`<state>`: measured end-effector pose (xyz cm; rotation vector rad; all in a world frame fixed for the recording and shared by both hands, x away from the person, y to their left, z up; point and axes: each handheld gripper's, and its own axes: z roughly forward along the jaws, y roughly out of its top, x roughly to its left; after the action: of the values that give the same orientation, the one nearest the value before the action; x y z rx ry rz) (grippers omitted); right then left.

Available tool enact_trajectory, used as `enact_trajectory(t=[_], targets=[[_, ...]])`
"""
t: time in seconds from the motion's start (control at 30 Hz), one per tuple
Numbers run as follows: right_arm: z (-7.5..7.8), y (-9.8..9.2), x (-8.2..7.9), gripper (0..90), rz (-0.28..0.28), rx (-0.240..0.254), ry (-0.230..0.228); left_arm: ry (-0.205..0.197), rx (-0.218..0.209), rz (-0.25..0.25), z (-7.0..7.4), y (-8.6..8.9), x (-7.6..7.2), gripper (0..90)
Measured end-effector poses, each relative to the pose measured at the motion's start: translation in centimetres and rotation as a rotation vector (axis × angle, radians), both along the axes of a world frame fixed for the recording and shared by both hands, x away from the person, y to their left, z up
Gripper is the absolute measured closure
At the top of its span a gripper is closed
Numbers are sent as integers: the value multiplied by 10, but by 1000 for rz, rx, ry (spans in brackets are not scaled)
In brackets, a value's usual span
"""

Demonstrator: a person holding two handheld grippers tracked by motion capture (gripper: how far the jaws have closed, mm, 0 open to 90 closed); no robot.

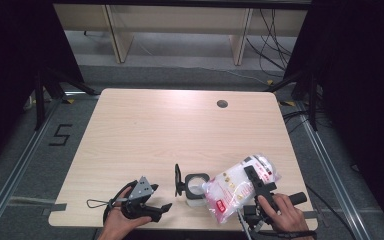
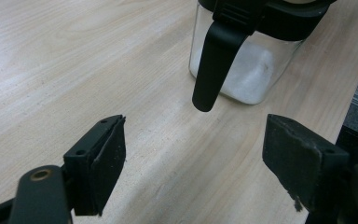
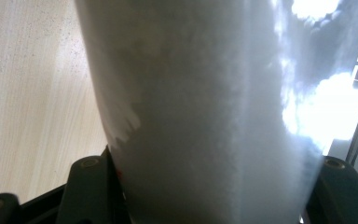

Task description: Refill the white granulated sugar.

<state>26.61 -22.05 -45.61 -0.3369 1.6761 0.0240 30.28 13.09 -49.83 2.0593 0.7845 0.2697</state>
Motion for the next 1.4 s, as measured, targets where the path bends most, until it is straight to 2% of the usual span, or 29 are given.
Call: enact_trajectory(t=[0.03,0.1,0.47,0.57,0.73,0.83,0.87,0.93,1.0,1.03,1.1,1.17,1.3,1.37,1.4], targets=[[0,0,0,415,0,0,0,0,-2,1,0,0,0,210],[3,1,-3,415,-42,-23,30,1,-3,3,0,0,0,210],[3,1,-2,415,-32,-30,24,-6,10,-1,1,1,0,210],[3,1,-3,415,-39,-21,24,-4,1,4,0,0,0,210],[6,2,-2,415,-16,-61,7,-6,2,3,0,0,0,212],[2,0,-1,415,12,-7,-28,-6,1,3,0,0,0,212],[4,0,0,415,20,-34,-37,-3,10,-1,0,1,1,212],[3,0,0,415,17,-16,-27,-2,9,-1,0,1,0,212],[3,0,0,415,13,-32,-28,-6,3,3,0,0,0,212],[2,0,-2,415,-8,-7,-13,-4,10,-1,0,1,0,211],[1,0,-1,415,3,7,-19,-7,13,-4,0,1,1,211],[1,0,-1,415,10,5,-23,-2,10,-2,0,1,0,212],[-1,0,-2,415,0,32,-16,-7,14,-3,0,1,1,212],[-1,0,-1,415,-1,32,-14,-20,13,-12,0,1,2,212],[0,0,-1,415,1,4,-9,-21,25,-17,1,2,2,212]])
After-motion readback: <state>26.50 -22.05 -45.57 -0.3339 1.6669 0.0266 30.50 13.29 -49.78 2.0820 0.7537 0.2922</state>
